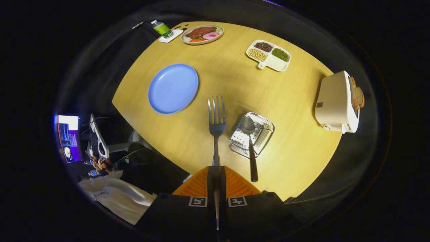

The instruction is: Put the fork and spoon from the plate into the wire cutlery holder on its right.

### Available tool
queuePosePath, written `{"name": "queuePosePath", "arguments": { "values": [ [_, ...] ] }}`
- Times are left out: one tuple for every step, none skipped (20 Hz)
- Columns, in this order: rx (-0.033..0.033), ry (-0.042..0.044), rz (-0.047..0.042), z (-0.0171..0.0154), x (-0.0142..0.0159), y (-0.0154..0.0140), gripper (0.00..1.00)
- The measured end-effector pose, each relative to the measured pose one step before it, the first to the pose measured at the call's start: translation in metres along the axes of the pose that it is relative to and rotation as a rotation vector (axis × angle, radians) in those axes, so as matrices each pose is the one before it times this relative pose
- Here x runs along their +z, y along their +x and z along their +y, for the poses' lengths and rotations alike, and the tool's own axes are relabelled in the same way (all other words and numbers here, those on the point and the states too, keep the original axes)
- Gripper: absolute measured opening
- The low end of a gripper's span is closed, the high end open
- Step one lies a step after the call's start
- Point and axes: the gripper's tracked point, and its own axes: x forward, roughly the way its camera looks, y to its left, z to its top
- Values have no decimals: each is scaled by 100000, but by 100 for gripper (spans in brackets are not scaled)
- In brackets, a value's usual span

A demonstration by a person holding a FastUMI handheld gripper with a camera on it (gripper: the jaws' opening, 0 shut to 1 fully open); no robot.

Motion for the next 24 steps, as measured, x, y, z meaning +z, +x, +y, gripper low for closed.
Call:
{"name": "queuePosePath", "arguments": {
  "values": [
    [-340,-37,2072,-842,-434,-185,8],
    [41,266,2356,-780,-386,-5,8],
    [483,118,2861,-630,-435,14,8],
    [167,-98,2730,-659,-309,203,8],
    [-22,-202,3074,-633,-340,219,8],
    [-222,-630,2829,-649,-230,281,8],
    [-563,-401,2536,-597,-182,327,8],
    [-623,-122,2281,-486,-93,254,8],
    [260,-101,1512,-234,15,224,8],
    [897,131,2121,-159,2,287,8],
    [952,421,1905,-67,-7,278,8],
    [1239,477,1986,-63,144,244,8],
    [1273,544,1619,-6,149,270,8],
    [392,802,1621,-272,88,285,8],
    [390,979,1411,-297,147,114,8],
    [954,877,660,-33,246,28,10],
    [-9,361,51,-63,235,66,10],
    [-348,254,430,-234,315,-24,11],
    [167,190,368,26,197,109,12],
    [212,-153,258,46,270,102,12],
    [138,72,159,27,291,73,11],
    [163,166,-69,78,295,62,11],
    [69,-20,-268,78,383,73,11],
    [44,-126,-248,47,269,-7,12]
  ]
}}
